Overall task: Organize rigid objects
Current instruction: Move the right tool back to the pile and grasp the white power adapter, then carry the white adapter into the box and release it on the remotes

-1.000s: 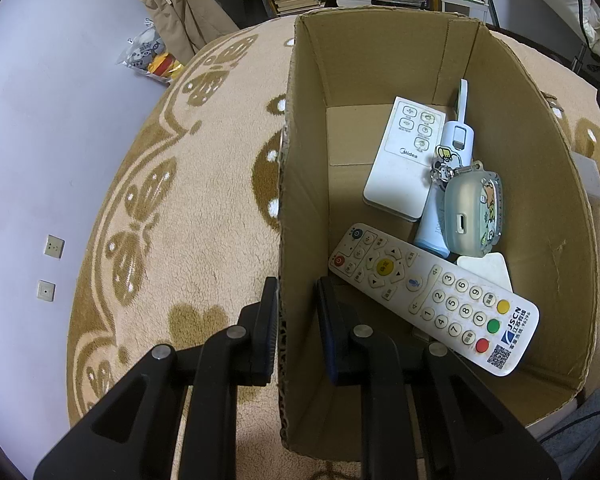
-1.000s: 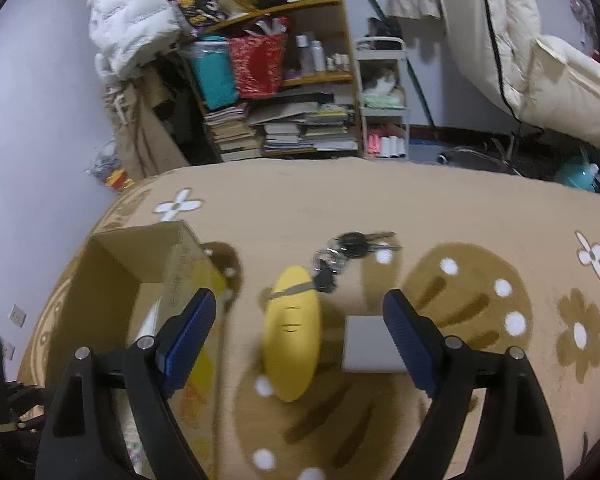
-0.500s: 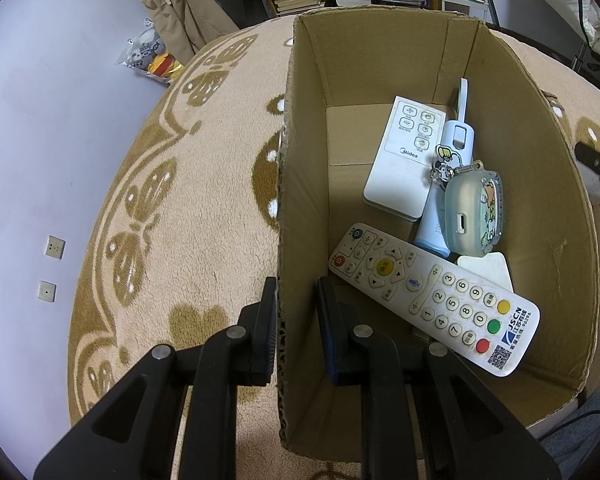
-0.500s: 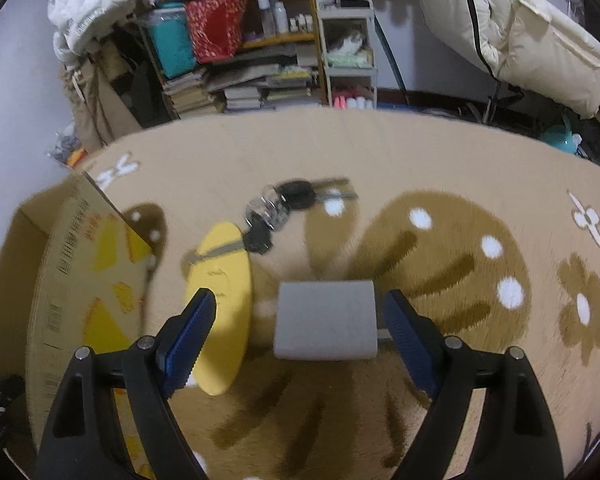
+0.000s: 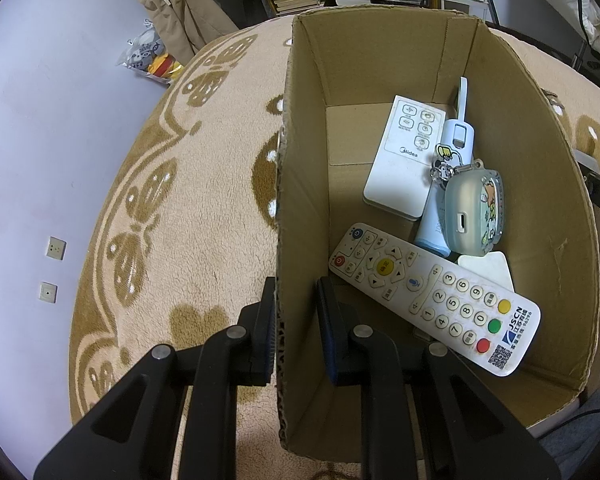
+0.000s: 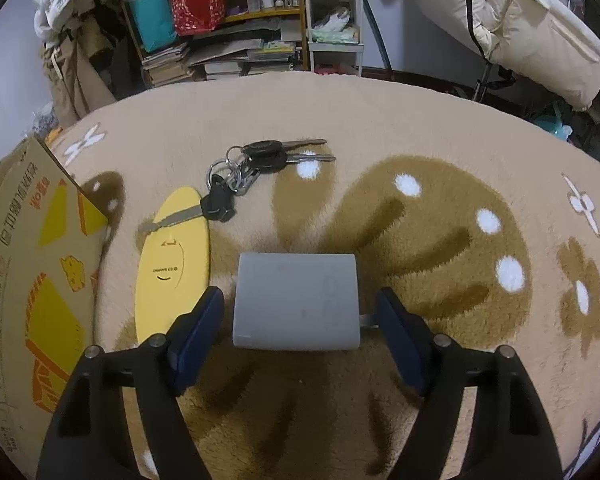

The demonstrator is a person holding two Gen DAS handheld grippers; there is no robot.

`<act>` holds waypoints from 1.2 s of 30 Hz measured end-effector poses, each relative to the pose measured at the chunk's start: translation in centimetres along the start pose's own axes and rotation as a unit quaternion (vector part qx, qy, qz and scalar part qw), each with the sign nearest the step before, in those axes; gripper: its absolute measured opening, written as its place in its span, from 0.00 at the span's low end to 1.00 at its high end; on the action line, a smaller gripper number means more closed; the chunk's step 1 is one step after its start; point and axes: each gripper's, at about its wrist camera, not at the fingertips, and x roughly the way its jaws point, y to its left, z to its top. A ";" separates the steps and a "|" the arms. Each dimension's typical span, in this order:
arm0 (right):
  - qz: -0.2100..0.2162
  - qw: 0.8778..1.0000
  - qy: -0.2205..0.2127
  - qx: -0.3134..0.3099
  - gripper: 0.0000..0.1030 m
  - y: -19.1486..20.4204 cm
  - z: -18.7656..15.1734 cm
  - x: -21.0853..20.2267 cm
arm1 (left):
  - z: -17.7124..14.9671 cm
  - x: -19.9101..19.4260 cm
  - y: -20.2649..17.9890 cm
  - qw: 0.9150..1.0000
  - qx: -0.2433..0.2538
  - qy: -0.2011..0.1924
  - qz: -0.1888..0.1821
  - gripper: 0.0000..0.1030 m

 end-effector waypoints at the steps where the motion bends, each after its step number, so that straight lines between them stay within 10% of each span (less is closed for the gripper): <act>1: -0.003 1.000 0.000 -0.003 0.80 0.1 0.0 0.0 | 0.0 0.0 0.0 1.000 0.000 0.000 0.000 0.18; 19: 0.002 1.000 0.011 0.028 0.79 -0.5 -0.5 0.4 | 0.0 0.0 0.0 1.000 0.000 0.000 0.000 0.18; 36: 0.169 0.978 -0.108 -0.059 0.79 6.6 0.8 -10.2 | 0.0 -0.1 0.0 1.000 0.000 0.000 -0.001 0.18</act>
